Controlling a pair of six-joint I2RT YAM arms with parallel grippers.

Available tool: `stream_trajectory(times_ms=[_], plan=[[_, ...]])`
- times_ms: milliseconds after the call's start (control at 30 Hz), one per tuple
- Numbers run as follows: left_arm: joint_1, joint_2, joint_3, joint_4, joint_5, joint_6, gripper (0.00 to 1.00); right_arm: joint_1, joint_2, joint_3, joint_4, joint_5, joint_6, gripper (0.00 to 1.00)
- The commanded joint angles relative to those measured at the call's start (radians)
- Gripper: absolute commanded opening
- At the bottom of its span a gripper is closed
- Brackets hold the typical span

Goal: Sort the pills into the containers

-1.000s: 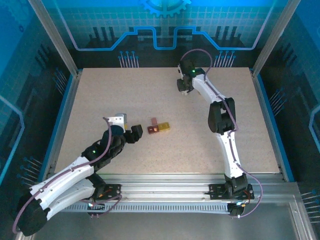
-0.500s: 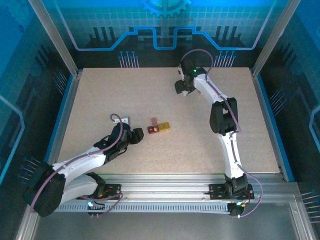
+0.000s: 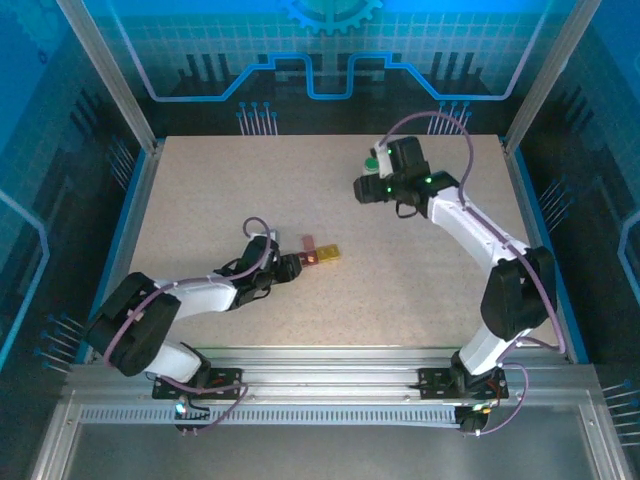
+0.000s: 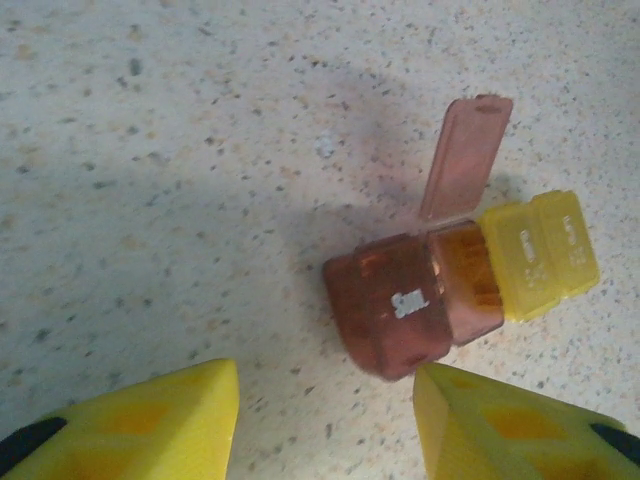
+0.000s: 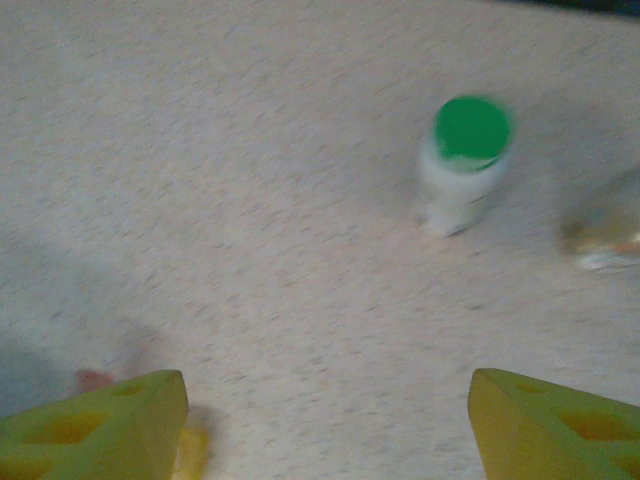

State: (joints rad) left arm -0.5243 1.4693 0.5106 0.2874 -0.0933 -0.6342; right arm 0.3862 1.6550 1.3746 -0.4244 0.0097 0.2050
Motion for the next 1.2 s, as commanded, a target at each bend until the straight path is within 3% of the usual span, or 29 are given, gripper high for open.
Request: stream_trajectory(times_ms=[0, 267, 600, 833, 1000, 1167], plan=[[0.009, 0.046, 0.040, 0.057, 0.043, -0.013, 0.48, 0.021, 0.013, -0.138, 0.133, -0.177, 0.091, 0.72], [-0.011, 0.124, 0.082, 0.087, 0.069, -0.042, 0.37, 0.026, 0.010, -0.273, 0.220, -0.209, 0.104, 0.71], [-0.119, 0.231, 0.191, 0.101, 0.063, -0.063, 0.35, -0.011, 0.059, -0.340, 0.310, -0.307, 0.153, 0.69], [-0.146, 0.162, 0.198, 0.072, 0.054, -0.066, 0.34, -0.024, 0.090, -0.344, 0.288, -0.318, 0.132, 0.68], [-0.114, 0.050, 0.172, -0.039, 0.009, -0.022, 0.35, -0.024, 0.122, -0.347, 0.296, -0.314, 0.120, 0.64], [0.020, 0.039, 0.169, -0.075, 0.111, -0.016, 0.34, -0.025, 0.173, -0.342, 0.335, -0.353, 0.111, 0.57]])
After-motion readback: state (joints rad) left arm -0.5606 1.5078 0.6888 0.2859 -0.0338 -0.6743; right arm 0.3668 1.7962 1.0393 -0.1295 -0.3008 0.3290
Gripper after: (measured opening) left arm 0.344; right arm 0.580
